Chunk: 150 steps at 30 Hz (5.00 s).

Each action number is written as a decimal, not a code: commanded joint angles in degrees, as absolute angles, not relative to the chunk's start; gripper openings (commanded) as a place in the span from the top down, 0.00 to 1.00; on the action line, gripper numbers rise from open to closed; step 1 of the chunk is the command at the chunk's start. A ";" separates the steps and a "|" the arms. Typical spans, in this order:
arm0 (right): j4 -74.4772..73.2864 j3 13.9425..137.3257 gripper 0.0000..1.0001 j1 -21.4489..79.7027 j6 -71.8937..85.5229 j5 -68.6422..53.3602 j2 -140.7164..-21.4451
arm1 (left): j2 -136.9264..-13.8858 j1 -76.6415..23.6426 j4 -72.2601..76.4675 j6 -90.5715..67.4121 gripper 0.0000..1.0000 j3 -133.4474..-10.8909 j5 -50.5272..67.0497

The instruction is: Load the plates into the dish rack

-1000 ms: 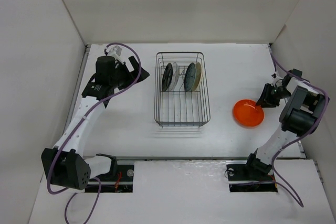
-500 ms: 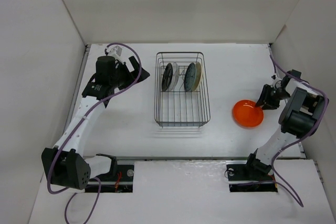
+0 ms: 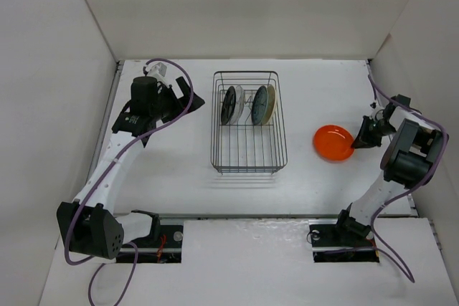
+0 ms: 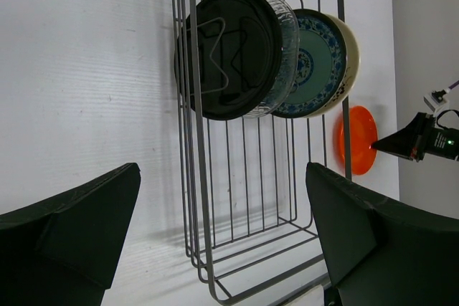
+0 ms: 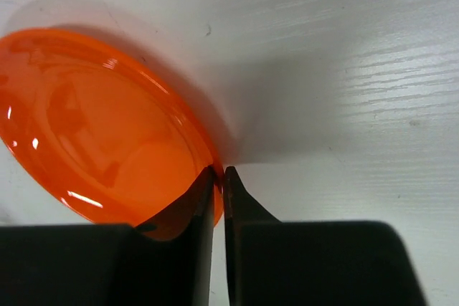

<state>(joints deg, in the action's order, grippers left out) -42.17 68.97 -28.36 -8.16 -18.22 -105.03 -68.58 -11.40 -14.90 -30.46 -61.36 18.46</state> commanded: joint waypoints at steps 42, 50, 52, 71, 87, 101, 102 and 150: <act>-20.83 71.98 1.00 -16.18 28.63 3.94 -80.01 | -68.73 -11.25 -13.71 -30.15 0.00 -61.96 16.70; -25.83 74.08 1.00 -6.25 29.44 19.49 -70.23 | -69.34 -11.25 -14.24 -30.15 0.00 -61.96 14.24; -27.41 75.22 1.00 -3.87 28.66 21.09 -68.04 | -69.35 -11.25 -14.24 -30.15 0.00 -61.96 13.63; -42.28 88.86 1.00 29.61 34.27 47.89 -76.46 | -69.35 -11.78 -18.45 -30.67 0.00 -65.47 6.16; -47.01 100.80 1.00 41.48 37.79 55.01 -90.86 | -67.76 -10.63 -18.98 -30.06 0.00 -63.72 3.16; -53.44 109.86 1.00 44.65 41.57 58.89 -101.33 | -66.09 -9.58 -18.46 -31.20 0.00 -62.67 2.55; -53.44 110.47 1.00 44.65 41.57 59.41 -101.34 | -66.09 -9.58 -18.46 -31.20 0.00 -62.67 2.55; -54.49 117.16 1.00 43.59 39.29 57.66 -117.33 | -65.04 -8.53 -19.51 -31.20 0.00 -62.67 0.97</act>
